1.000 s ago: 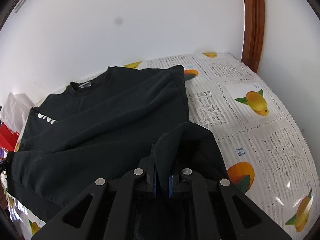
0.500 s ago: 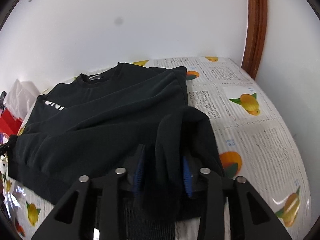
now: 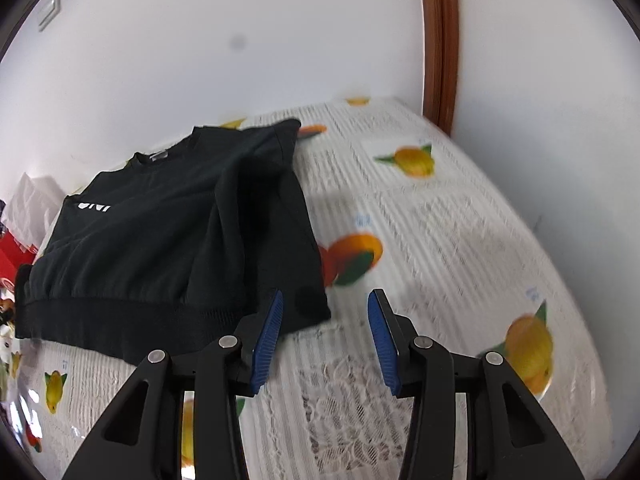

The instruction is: Fold small clothes

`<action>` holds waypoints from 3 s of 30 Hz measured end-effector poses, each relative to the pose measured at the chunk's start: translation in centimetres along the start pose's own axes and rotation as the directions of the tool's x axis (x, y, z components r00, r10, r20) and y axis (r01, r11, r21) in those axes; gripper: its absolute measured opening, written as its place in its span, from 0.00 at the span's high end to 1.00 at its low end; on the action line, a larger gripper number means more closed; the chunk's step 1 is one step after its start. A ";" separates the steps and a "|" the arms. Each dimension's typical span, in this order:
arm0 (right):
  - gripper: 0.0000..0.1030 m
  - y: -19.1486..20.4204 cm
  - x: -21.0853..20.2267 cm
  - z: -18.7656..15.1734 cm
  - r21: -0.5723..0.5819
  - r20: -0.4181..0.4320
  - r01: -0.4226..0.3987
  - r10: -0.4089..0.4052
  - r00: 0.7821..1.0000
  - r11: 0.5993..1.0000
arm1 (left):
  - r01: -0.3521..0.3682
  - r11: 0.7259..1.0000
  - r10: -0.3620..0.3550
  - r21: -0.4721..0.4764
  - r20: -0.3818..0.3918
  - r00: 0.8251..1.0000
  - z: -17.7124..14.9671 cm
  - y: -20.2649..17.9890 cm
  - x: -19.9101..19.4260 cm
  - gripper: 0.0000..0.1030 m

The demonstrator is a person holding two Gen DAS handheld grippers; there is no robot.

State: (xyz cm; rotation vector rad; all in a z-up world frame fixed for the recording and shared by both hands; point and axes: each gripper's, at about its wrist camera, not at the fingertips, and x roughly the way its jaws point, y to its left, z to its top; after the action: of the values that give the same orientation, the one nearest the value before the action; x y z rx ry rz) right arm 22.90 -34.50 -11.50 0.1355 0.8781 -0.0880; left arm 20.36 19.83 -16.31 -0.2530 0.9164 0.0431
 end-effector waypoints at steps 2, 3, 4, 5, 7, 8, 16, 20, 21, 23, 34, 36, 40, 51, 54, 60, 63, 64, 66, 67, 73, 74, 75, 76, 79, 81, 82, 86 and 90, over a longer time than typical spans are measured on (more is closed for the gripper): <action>0.57 -0.1 0.2 -0.2 0.010 -0.002 -0.023 0.023 1.000 1.000 | 0.000 1.000 0.000 -0.005 -0.016 1.000 -0.2 0.3 0.7 0.56; 0.57 0.0 0.5 -0.2 0.009 -0.003 -0.026 0.026 1.000 1.000 | 0.001 1.000 -0.001 -0.004 -0.019 1.000 -0.3 0.3 0.9 0.56; 0.57 0.1 0.9 -0.1 0.009 -0.004 -0.027 0.027 1.000 1.000 | 0.006 1.000 -0.006 -0.002 -0.019 1.000 -0.2 0.2 1.1 0.56; 0.57 0.2 1.3 0.0 0.013 -0.008 -0.024 0.024 1.000 1.000 | 0.016 1.000 -0.016 0.001 -0.019 1.000 0.0 0.1 1.4 0.56; 0.57 0.2 2.4 0.4 0.035 -0.025 -0.032 0.033 0.999 0.999 | 0.023 1.000 -0.023 0.007 -0.019 1.000 0.3 -0.3 1.8 0.56; 0.57 0.1 2.9 0.5 0.050 -0.027 -0.057 0.059 0.998 0.997 | 0.022 1.000 -0.022 0.011 -0.019 1.000 0.5 -0.5 2.1 0.56; 0.82 0.7 4.8 1.1 0.074 -0.030 -0.116 0.119 0.992 0.990 | 0.056 0.998 -0.055 0.023 -0.029 0.998 1.0 -1.3 3.6 0.78; 0.89 1.3 3.6 1.0 0.026 -0.026 -0.090 0.090 0.996 0.996 | 0.030 0.997 -0.030 0.066 0.000 1.000 0.6 -2.1 2.6 0.84; 0.90 1.3 3.3 0.9 0.027 -0.026 -0.092 0.092 0.995 0.995 | 0.026 0.997 -0.026 0.072 0.002 1.000 0.4 -2.2 2.3 0.84; 0.90 1.3 2.8 0.6 0.031 -0.029 -0.087 0.088 0.996 0.996 | 0.029 0.997 -0.028 0.071 -0.005 1.000 -0.2 -2.2 1.6 0.85; 0.90 -0.2 -2.3 -4.7 0.017 -0.044 -0.056 0.057 0.997 0.998 | 0.045 0.996 -0.042 0.077 -0.044 0.998 -6.1 -2.2 -3.0 0.84; 0.90 -0.5 -3.3 -5.7 0.016 -0.045 -0.038 0.038 0.998 0.999 | 0.045 0.996 -0.041 0.083 -0.050 0.998 -7.3 -2.4 -3.8 0.84; 0.85 -1.1 -5.1 -7.3 0.010 -0.050 -0.008 0.008 0.999 1.000 | 0.025 0.994 -0.021 0.109 -0.043 0.999 -8.9 -3.0 -5.0 0.83; 0.69 -1.1 -9.6 -10.1 0.026 -0.033 -0.099 0.100 0.994 0.995 | 0.081 0.991 -0.083 0.110 0.009 0.997 -10.7 -3.3 -9.8 0.55; 0.67 -0.1 -8.8 -11.0 -0.003 -0.058 -0.126 0.126 0.990 0.992 | 0.127 0.984 -0.129 0.126 0.004 0.992 -11.1 -3.6 -10.4 0.55; 0.67 0.6 -7.1 -11.4 0.027 -0.083 -0.143 0.145 0.986 0.989 | 0.152 0.970 -0.148 0.188 -0.038 0.988 -11.8 -5.4 -9.3 0.55; 0.67 0.8 -6.3 -11.4 0.037 -0.095 -0.142 0.145 0.985 0.989 | 0.173 0.969 -0.161 0.179 -0.082 0.984 -11.7 -5.9 -7.8 0.55; 0.66 0.8 -6.0 -11.5 0.040 -0.102 -0.137 0.140 0.985 0.990 | 0.178 0.969 -0.163 0.172 -0.094 0.982 -11.6 -6.0 -7.3 0.55; 0.66 0.7 -5.5 -11.6 0.053 -0.109 -0.139 0.144 0.984 0.989 | 0.185 0.970 -0.170 0.155 -0.106 0.980 -11.5 -5.9 -6.5 0.55; 0.66 0.5 -5.4 -11.7 0.068 -0.105 -0.146 0.152 0.983 0.987 | 0.191 0.971 -0.176 0.145 -0.111 0.978 -11.5 -5.8 -6.2 0.55; 0.85 1.1 -5.8 -11.9 0.038 -0.092 -0.154 0.157 0.983 0.987 | 0.193 0.970 -0.176 0.149 -0.120 0.977 -11.1 -6.2 -6.0 0.76; 0.86 1.4 -6.1 -12.0 0.016 -0.088 -0.146 0.147 0.985 0.989 | 0.182 0.969 -0.165 0.166 -0.109 0.980 -11.1 -6.5 -6.4 0.81; 0.88 1.7 -6.5 -12.0 -0.005 -0.081 -0.140 0.139 0.987 0.990 | 0.175 0.968 -0.159 0.179 -0.099 0.982 -11.0 -6.7 -6.7 0.86; 0.88 1.7 -6.8 -12.0 -0.018 -0.073 -0.138 0.136 0.988 0.990 | 0.168 0.967 -0.153 0.193 -0.087 0.984 -11.0 -6.9 -7.0 0.88; 0.89 1.7 -7.8 -11.7 -0.023 -0.058 -0.163 0.161 0.985 0.986 | 0.162 0.964 -0.153 0.211 -0.055 0.987 -10.7 -7.5 -8.3 0.91; 0.89 1.4 -8.8 -11.2 -0.003 -0.024 -0.184 0.184 0.983 0.983 | 0.168 0.963 -0.164 0.212 -0.039 0.986 -10.3 -7.8 -8.9 0.92; 0.89 1.3 -9.4 -10.8 0.006 -0.005 -0.202 0.202 0.979 0.979 | 0.169 0.963 -0.167 0.212 -0.030 0.986 -10.0 -7.9 -9.2 0.93; 0.90 1.2 -11.3 -8.7 0.024 0.072 -0.253 0.250 0.965 0.967 | 0.171 0.962 -0.178 0.213 0.014 0.984 -8.0 -8.6 -10.4 0.93; 0.95 1.7 -12.1 -6.5 0.019 0.125 -0.260 0.256 0.959 0.965 | 0.177 0.966 -0.190 0.191 0.057 0.980 -5.7 -9.1 -11.0 0.93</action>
State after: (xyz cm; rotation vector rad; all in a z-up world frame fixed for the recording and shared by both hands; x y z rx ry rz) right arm 10.44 -31.51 -6.11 0.2743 0.7304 0.1314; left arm 10.51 10.42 -9.15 -0.1613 0.8135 -0.2025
